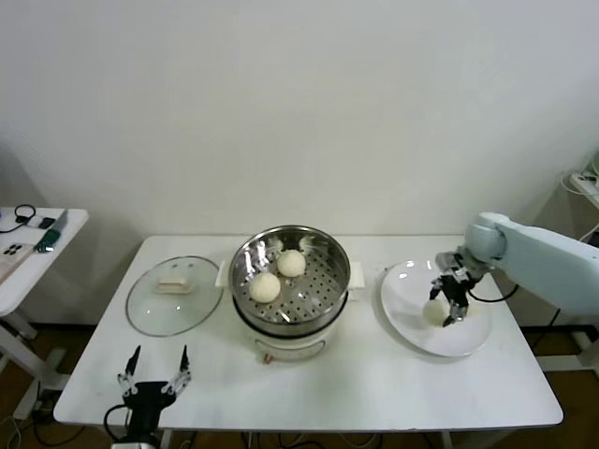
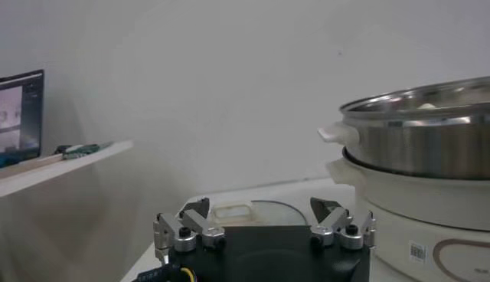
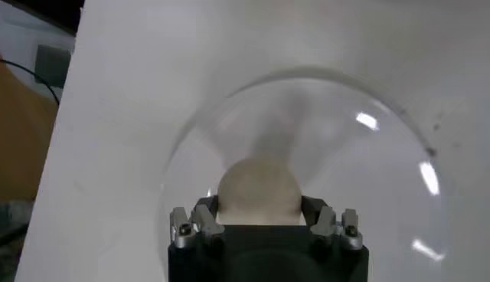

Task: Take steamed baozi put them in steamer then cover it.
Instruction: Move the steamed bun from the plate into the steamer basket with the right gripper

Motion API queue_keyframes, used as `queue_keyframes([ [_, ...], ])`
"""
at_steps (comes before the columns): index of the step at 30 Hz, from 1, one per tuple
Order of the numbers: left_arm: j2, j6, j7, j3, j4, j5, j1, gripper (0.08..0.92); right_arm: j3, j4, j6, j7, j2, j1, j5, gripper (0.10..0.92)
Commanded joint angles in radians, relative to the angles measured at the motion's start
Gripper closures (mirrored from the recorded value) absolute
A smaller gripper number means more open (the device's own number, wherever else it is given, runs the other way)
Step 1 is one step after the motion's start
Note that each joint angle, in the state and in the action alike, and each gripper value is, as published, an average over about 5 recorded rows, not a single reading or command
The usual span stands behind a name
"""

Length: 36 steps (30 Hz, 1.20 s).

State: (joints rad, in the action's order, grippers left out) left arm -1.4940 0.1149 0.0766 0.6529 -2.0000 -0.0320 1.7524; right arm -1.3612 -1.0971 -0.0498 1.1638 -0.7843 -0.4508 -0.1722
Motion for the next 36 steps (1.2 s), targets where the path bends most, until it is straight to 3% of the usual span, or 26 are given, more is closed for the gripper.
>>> queue_keyframes([
  [1, 0.002, 0.000, -0.001, -0.003, -0.002, 0.000, 0.000, 0.177, -0.194, -0.093, -0.212, 0.039, -0.109, -0.415, -0.009, 0.324],
  [14, 0.007, 0.001, -0.001, -0.013, -0.005, -0.002, 0.008, 0.177, -0.073, -0.242, -0.318, 0.068, -0.382, -0.421, 0.067, 0.321],
  [23, 0.024, -0.002, -0.001, -0.016, -0.011, -0.004, 0.012, 0.177, 0.015, -0.193, -0.351, 0.077, -0.597, -0.257, 0.174, 0.321],
  [36, 0.031, 0.001, -0.001, -0.008, -0.002, 0.004, 0.019, 0.177, 0.010, -0.162, -0.397, 0.100, -0.673, -0.102, 0.261, 0.321],
])
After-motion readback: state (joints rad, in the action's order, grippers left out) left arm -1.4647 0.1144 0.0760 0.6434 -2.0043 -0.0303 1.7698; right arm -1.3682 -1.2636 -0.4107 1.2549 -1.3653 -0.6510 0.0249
